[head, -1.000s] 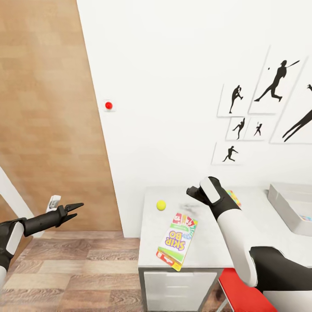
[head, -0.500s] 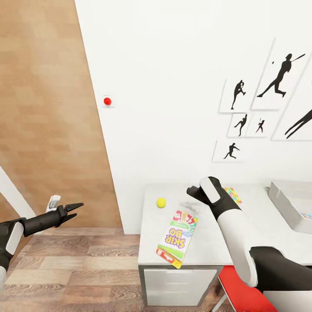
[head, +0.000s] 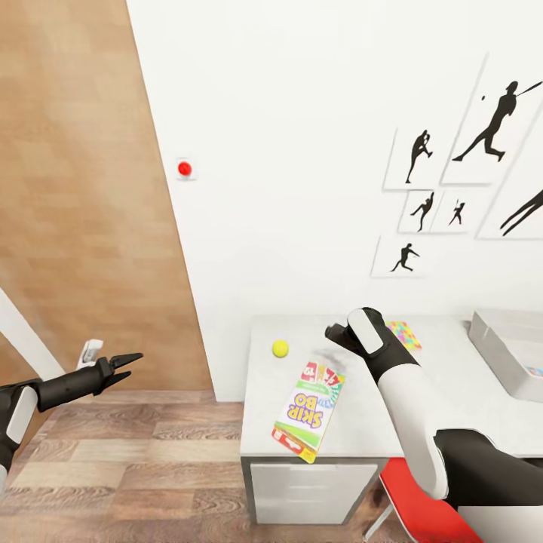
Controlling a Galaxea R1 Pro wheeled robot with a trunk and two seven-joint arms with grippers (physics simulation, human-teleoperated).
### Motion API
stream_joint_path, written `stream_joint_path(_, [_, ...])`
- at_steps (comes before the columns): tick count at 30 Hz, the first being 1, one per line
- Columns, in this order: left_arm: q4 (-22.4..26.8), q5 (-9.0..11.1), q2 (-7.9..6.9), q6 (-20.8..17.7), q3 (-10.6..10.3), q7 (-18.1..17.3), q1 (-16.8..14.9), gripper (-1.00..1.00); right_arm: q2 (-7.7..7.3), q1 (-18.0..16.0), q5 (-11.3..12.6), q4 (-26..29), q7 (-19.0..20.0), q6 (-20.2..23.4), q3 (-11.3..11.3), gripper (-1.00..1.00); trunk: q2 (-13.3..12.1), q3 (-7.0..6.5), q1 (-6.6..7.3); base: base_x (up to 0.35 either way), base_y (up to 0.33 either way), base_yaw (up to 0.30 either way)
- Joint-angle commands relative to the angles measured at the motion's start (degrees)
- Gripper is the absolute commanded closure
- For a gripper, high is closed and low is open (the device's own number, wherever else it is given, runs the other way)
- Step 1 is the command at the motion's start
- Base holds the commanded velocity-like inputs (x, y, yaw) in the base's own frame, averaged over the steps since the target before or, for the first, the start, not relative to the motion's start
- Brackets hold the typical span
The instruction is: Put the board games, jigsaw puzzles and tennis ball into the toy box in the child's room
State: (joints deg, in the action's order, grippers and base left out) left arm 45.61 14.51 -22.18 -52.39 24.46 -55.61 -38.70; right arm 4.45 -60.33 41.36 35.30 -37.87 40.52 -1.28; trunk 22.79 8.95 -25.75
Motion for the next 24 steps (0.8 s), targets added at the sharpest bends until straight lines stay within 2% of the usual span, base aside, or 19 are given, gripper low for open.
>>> stream_joint_path(1, [0.0,0.0,-0.01,-0.3,0.1,-0.2,-0.1,-1.0,0.04,0.0,0.3,0.1,-0.5,0.1,-0.1,-1.0,0.1,0.22,-0.03,0.0,0.0,0.0])
stream_joint_path(18, [0.0,0.1,-0.06,-0.3,0.1,-0.1,-0.1,-1.0,-0.08,-0.3,-0.3,0.0,-0.5,-0.1,-0.2,-1.0,0.1,1.83,-0.03,0.0,0.0,0.0])
stream_joint_path(24, [0.0,0.0,-0.06,-0.3,0.1,-0.1,-0.1,-1.0,-0.07,-0.5,-0.3,0.0,-0.5,-1.9,-0.2,-1.0,0.1,2.39,-0.03,0.0,0.0,0.0])
